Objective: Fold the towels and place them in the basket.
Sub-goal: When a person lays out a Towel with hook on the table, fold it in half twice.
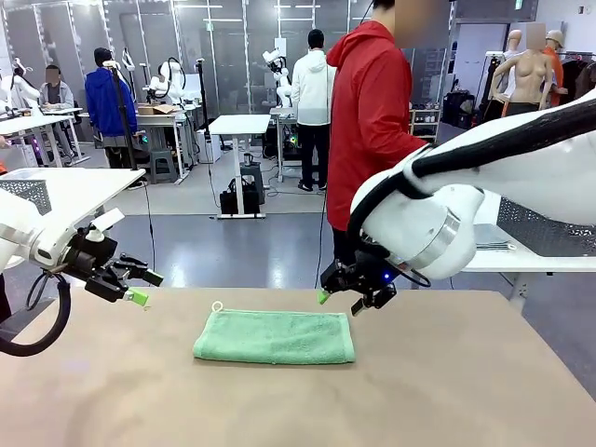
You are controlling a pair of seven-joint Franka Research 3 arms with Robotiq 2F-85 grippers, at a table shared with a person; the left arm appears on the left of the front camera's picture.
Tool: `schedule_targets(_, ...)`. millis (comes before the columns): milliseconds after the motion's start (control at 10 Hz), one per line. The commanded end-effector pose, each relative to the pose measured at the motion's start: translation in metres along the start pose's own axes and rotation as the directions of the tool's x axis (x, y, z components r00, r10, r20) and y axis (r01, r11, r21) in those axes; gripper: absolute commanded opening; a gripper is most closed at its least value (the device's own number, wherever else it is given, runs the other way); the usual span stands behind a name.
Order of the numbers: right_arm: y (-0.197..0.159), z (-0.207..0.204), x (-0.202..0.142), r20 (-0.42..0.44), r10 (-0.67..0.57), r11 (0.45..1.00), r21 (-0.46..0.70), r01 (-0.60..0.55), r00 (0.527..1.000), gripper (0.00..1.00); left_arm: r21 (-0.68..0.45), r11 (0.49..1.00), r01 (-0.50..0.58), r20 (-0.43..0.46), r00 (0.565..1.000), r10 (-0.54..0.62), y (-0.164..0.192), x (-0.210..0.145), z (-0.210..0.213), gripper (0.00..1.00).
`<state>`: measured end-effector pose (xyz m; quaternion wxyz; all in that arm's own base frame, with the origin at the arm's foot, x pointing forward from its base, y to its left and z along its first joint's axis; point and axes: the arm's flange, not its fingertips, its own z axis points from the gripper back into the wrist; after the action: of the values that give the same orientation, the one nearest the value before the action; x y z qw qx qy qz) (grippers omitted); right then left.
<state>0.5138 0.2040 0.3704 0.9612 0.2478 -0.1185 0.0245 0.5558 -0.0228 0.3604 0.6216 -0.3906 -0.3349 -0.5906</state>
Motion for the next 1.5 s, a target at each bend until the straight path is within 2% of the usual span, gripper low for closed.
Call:
schedule_targets(0, 0.014, -0.005, 0.019, -0.046, -0.073, 0.993, -0.099, 0.068, 0.996, 0.86, 0.004, 1.000, 0.000, -0.008, 1.000, 0.000, -0.001, 0.003, 0.002, 0.94)
schedule_targets(300, 0.014, -0.027, 0.035, -0.080, -0.144, 0.972, -0.196, 0.126, 0.986, 0.86, 0.004, 1.000, 0.000, -0.008, 1.000, 0.000, -0.001, 0.003, 0.002, 0.94)
schedule_targets(500, 0.015, -0.040, 0.041, -0.068, -0.164, 0.957, -0.255, 0.141, 0.984, 0.86, 0.004, 1.000, 0.000, -0.008, 1.000, 0.000, -0.001, 0.003, 0.002, 0.94)
schedule_targets(1100, 0.006, -0.078, 0.043, -0.032, -0.207, 0.919, -0.350, 0.183, 0.978, 0.86, 0.004, 1.000, 0.000, -0.008, 1.000, 0.000, -0.001, 0.003, 0.002, 0.94)
schedule_targets(1400, 0.003, -0.089, 0.042, -0.047, -0.219, 0.911, -0.369, 0.187, 0.975, 0.86, 0.004, 1.000, 0.000, -0.008, 1.000, 0.000, -0.001, 0.003, 0.002, 0.94)
